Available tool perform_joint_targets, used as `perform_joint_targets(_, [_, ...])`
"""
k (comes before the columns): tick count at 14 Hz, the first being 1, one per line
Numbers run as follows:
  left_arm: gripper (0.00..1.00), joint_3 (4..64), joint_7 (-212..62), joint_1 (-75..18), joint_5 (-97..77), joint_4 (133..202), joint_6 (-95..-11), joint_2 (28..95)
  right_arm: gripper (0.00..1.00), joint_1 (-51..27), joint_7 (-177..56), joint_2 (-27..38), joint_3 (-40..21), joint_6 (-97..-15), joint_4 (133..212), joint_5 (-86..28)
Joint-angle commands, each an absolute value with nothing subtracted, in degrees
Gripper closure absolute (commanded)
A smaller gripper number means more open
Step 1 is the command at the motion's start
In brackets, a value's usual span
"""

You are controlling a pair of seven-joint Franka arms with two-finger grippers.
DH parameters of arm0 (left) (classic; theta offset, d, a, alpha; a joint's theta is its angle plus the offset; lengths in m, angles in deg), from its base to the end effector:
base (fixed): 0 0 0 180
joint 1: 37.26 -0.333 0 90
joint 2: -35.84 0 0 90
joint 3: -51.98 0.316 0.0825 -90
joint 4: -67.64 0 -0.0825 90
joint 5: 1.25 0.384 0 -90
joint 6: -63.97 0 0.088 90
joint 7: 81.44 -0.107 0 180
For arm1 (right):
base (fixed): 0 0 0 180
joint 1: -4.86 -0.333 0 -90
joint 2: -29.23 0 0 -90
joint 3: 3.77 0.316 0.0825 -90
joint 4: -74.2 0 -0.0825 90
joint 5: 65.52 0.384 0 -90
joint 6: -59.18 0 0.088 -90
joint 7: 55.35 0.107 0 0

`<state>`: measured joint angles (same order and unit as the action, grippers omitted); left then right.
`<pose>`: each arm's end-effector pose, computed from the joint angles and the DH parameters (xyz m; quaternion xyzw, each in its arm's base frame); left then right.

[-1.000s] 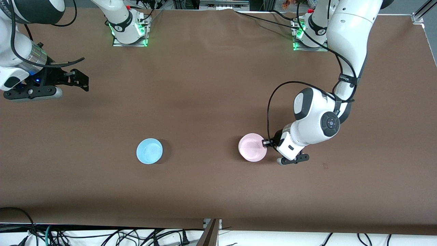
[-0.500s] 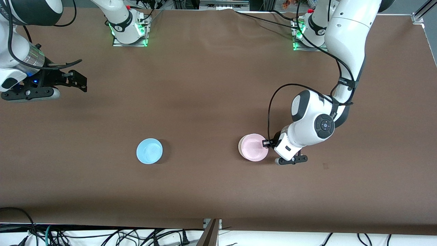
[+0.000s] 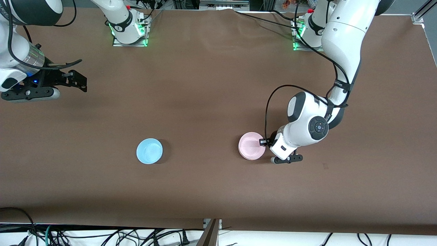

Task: Stack pink and blue bowls on white bowl
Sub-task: 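Release the pink bowl while the right gripper moves toward the blue bowl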

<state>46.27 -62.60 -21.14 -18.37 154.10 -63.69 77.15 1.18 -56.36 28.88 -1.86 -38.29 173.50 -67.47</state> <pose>0.6634 -0.2630 0.2424 0.9856 0.0773 -0.0530 0.1406 0.5584 0.0514 0.5552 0.9979 0.0601 -0.0183 0.0175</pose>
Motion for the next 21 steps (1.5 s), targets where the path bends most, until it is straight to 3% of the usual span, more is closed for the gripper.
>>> perform_joint_targets(1, [1.00, 46.09, -61.93, -21.00, -15.85, 152.98, -63.12, 77.59, 0.00, 1.79, -56.49, 28.62, -1.67, -37.33, 172.55, -66.48])
perform_joint_targets(9, [1.00, 46.09, -61.75, -21.09, -15.67, 152.98, -64.09, 78.99, 0.00, 1.09, -56.40, 28.45, -1.32, -39.52, 171.84, -65.87])
perform_joint_targets(19, [1.00, 46.09, -61.31, -21.09, -16.45, 152.89, -64.09, 79.87, 0.00, 0.29, -56.75, 22.56, -1.23, -39.96, 169.48, -65.87])
perform_joint_targets(20, [0.83, 46.00, -61.31, -21.09, -16.54, 152.80, -64.09, 79.87, 0.00, 0.12, -56.93, 21.16, -1.14, -39.70, 167.56, -65.96])
perform_joint_targets(21, [0.34, 45.91, -61.31, -21.17, -16.54, 152.72, -64.09, 79.79, 0.00, 0.20, -57.19, 20.37, -1.14, -39.09, 166.15, -65.87])
